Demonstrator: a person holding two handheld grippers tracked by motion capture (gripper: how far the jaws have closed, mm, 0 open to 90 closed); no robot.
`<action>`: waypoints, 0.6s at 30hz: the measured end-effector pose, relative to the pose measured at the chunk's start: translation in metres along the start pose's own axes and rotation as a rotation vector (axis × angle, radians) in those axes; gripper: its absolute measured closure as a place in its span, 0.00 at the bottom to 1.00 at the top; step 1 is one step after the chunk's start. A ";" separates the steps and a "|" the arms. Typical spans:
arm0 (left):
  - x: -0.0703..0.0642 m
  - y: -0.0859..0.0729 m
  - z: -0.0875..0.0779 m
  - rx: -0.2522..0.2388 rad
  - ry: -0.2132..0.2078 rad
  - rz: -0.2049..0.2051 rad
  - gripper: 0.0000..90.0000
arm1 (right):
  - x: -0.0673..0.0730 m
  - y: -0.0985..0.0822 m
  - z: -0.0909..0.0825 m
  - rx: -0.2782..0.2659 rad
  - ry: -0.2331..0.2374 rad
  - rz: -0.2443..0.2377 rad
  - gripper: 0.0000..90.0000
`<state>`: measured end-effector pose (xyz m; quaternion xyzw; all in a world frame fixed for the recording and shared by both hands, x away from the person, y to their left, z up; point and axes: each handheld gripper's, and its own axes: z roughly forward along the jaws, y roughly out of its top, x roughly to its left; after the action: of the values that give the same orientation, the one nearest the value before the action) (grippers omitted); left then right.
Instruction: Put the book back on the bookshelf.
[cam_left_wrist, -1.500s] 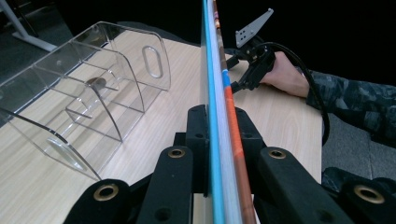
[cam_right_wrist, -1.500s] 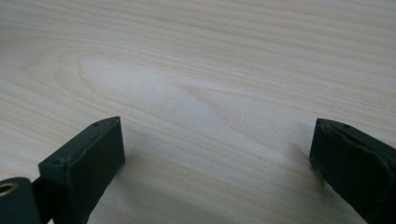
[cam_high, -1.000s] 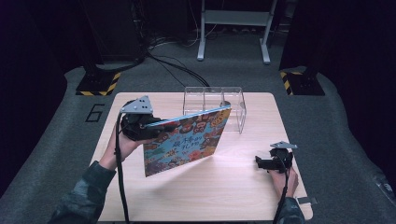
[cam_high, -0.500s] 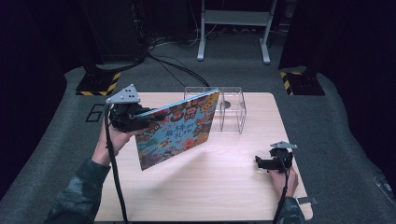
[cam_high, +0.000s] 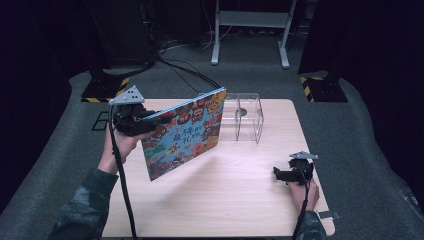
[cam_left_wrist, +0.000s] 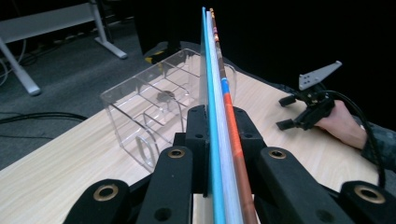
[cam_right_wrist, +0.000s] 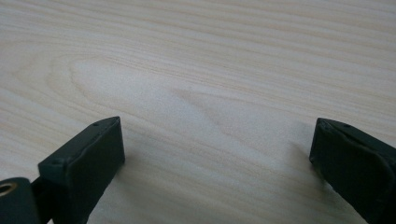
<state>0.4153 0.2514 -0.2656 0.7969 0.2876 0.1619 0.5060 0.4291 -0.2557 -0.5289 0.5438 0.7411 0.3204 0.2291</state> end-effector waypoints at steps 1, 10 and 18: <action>0.001 0.000 0.000 -0.003 0.009 -0.007 0.89 | 0.000 0.000 0.000 0.000 0.000 0.000 0.03; 0.005 -0.001 0.002 -0.017 0.101 -0.035 0.89 | 0.000 0.000 0.000 -0.001 -0.002 0.002 0.03; 0.008 0.000 0.014 -0.037 0.146 -0.071 0.89 | 0.000 0.000 0.000 0.001 -0.002 -0.004 0.03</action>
<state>0.4290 0.2467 -0.2720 0.7627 0.3491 0.2069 0.5036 0.4288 -0.2561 -0.5288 0.5428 0.7421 0.3190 0.2300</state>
